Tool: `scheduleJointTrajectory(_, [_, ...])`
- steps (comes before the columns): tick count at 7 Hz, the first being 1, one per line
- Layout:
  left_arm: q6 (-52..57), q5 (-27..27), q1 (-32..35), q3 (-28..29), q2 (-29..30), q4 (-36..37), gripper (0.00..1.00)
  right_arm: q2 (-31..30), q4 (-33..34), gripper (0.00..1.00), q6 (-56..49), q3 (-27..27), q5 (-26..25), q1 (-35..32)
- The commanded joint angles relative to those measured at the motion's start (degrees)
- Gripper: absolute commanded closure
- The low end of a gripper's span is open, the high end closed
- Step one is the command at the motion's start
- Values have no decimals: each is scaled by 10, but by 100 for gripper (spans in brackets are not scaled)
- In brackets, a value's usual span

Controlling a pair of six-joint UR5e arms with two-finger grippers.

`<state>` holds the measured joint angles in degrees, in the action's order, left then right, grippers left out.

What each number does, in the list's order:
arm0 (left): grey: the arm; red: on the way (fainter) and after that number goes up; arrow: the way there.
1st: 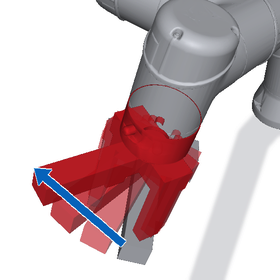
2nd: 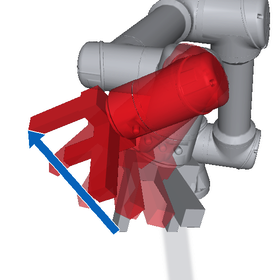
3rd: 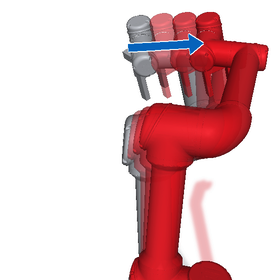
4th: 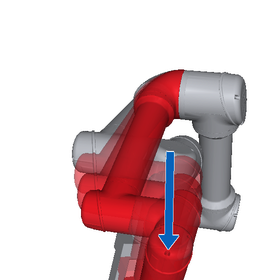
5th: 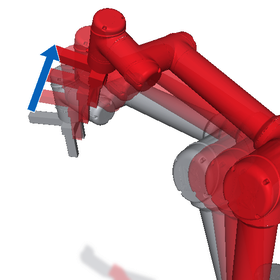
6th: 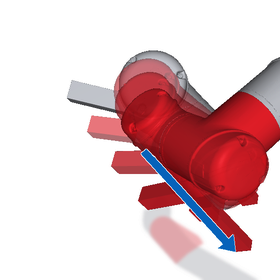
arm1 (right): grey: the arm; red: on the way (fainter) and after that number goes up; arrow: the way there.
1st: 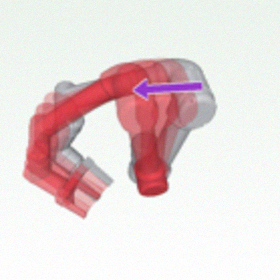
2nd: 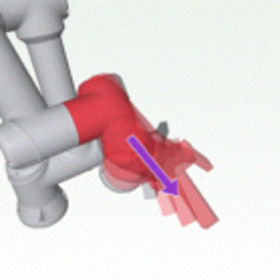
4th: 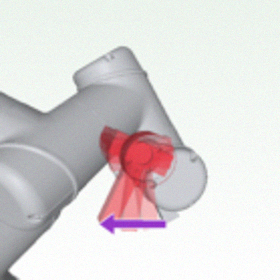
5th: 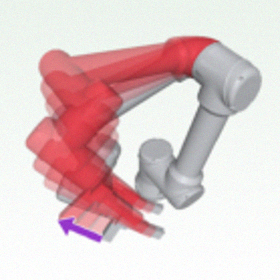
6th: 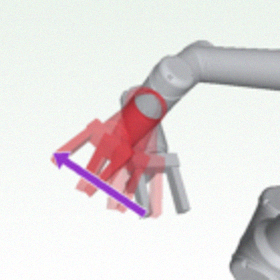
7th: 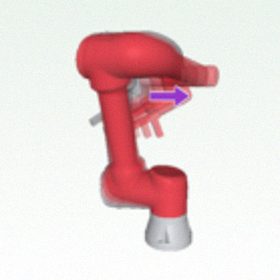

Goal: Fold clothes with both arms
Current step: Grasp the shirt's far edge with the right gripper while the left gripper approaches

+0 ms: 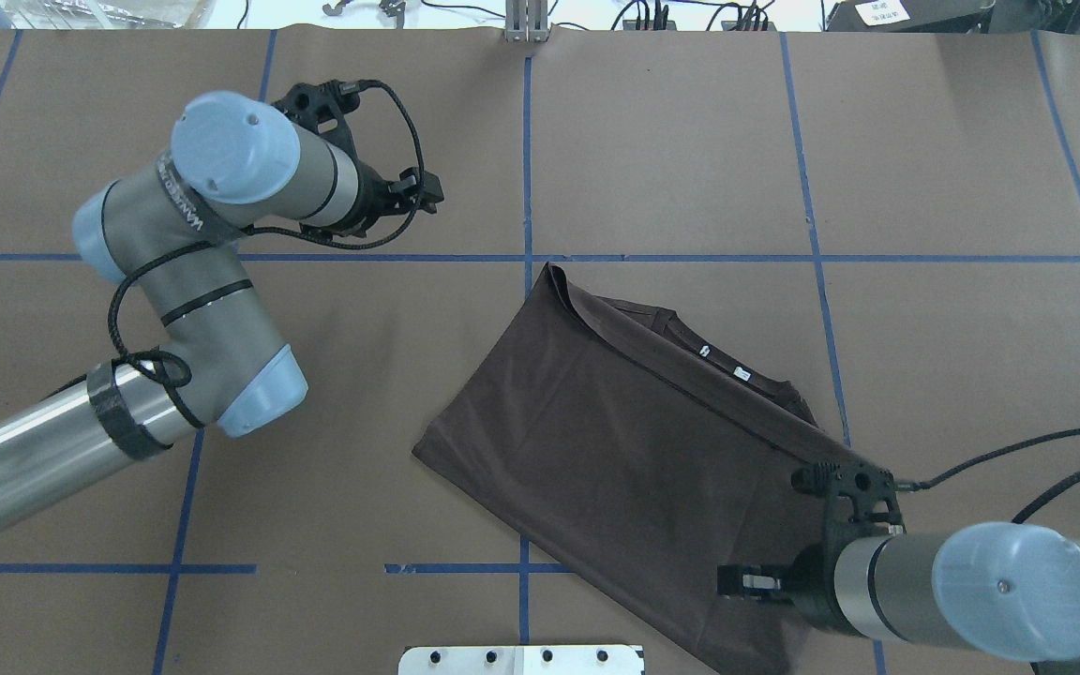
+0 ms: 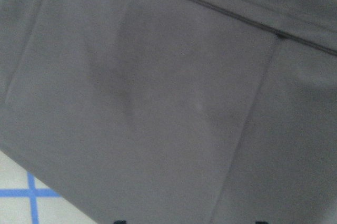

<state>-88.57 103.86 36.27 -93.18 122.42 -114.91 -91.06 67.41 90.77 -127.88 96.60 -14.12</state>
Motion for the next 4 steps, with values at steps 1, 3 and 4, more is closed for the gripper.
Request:
scheduleJointTrajectory(1, [-174, -22, -96, -52, -26, 33, 0, 24, 0, 0, -7, 3, 4, -83])
scheduleJointTrajectory(3, [-258, -88, -181, -106, -23, 175, 0, 89, 14, 0, -9, 45, 43, -136])
scheduleJointTrajectory(4, [-272, -95, -197, -112, -24, 189, 1, 115, 25, 0, -9, 69, 48, -147])
